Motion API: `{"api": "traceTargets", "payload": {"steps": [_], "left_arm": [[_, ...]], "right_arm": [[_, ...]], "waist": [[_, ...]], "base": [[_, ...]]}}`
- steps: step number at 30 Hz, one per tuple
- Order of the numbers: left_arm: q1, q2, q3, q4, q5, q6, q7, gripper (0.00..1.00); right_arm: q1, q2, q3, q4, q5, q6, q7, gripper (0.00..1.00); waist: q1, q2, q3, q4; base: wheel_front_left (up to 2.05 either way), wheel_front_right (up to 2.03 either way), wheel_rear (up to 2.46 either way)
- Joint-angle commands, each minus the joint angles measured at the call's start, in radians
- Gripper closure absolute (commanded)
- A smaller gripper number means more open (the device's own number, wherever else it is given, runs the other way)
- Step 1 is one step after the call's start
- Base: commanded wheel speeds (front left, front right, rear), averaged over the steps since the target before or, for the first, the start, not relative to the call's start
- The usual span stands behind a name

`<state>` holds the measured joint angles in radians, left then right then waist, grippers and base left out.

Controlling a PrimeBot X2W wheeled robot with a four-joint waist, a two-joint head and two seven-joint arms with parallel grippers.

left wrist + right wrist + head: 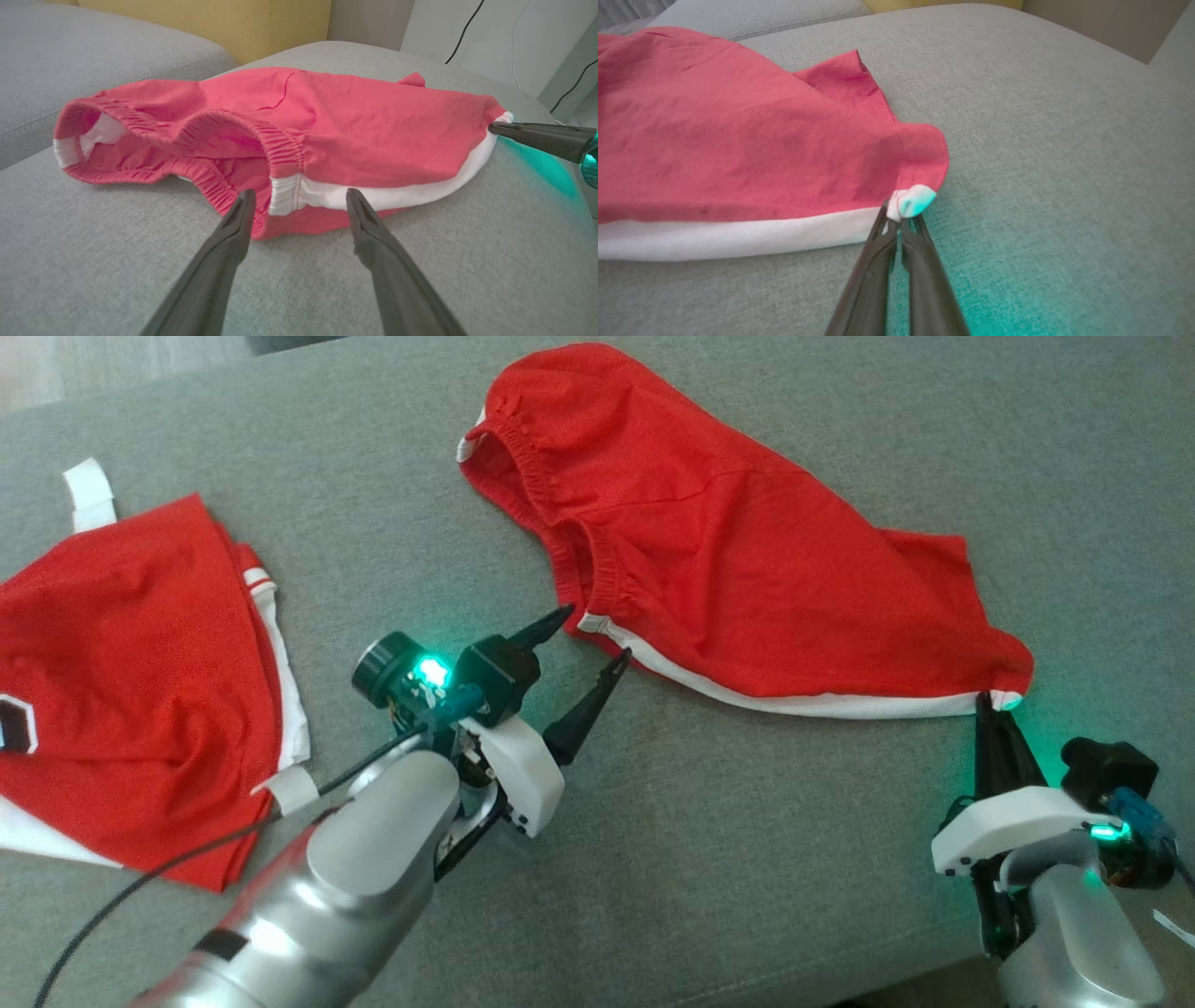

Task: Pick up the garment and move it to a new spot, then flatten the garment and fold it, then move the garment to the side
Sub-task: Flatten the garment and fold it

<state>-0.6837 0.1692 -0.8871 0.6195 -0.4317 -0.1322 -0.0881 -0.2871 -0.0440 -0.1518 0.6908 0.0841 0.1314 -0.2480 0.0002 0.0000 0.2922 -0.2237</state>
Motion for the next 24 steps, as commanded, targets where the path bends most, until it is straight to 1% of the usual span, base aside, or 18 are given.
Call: {"api": "traceTargets", "payload": {"steps": [1,12,13,15,16,17,24], "left_arm": [[-0.060,0.018,0.010,-0.007,-0.013,0.002,-0.015,0.00],[-0.136,0.025,-0.079,0.049,-0.075,0.002,-0.043,0.00],[-0.142,0.027,-0.088,0.051,-0.082,0.002,-0.044,0.04],[-0.153,0.029,-0.106,0.054,-0.096,0.002,-0.048,0.41],[-0.158,0.030,-0.115,0.055,-0.103,0.002,-0.050,0.74],[-0.163,0.031,-0.124,0.057,-0.110,0.002,-0.053,1.00],[-0.172,0.045,-0.171,0.059,-0.150,0.002,-0.076,1.00]], "right_arm": [[-0.018,-0.006,0.029,-0.029,0.006,-0.001,-0.014,1.00],[-0.026,-0.006,0.044,-0.032,0.018,-0.001,-0.014,1.00],[-0.027,-0.006,0.043,-0.033,0.019,-0.001,-0.014,1.00],[-0.030,-0.006,0.043,-0.034,0.019,-0.001,-0.014,1.00],[-0.031,-0.006,0.043,-0.034,0.019,-0.001,-0.014,1.00],[-0.031,-0.006,0.042,-0.034,0.019,-0.001,-0.014,1.00],[-0.035,-0.006,0.031,-0.038,0.012,-0.001,-0.014,1.00]], "waist": [[-0.0002,0.0000,0.006,-0.007],[-0.0002,0.0000,0.031,-0.020],[-0.0002,0.0000,0.033,-0.021],[-0.0002,0.0000,0.037,-0.021],[-0.0002,0.0000,0.039,-0.021],[-0.0002,0.0000,0.039,-0.021],[-0.0002,0.0000,0.030,-0.012]], "base": [[0.00,0.00,0.00],[0.00,0.00,0.00],[0.00,0.00,0.00],[0.00,0.00,0.00],[0.00,0.00,0.00],[0.00,0.00,0.00],[0.00,0.00,0.00]]}}
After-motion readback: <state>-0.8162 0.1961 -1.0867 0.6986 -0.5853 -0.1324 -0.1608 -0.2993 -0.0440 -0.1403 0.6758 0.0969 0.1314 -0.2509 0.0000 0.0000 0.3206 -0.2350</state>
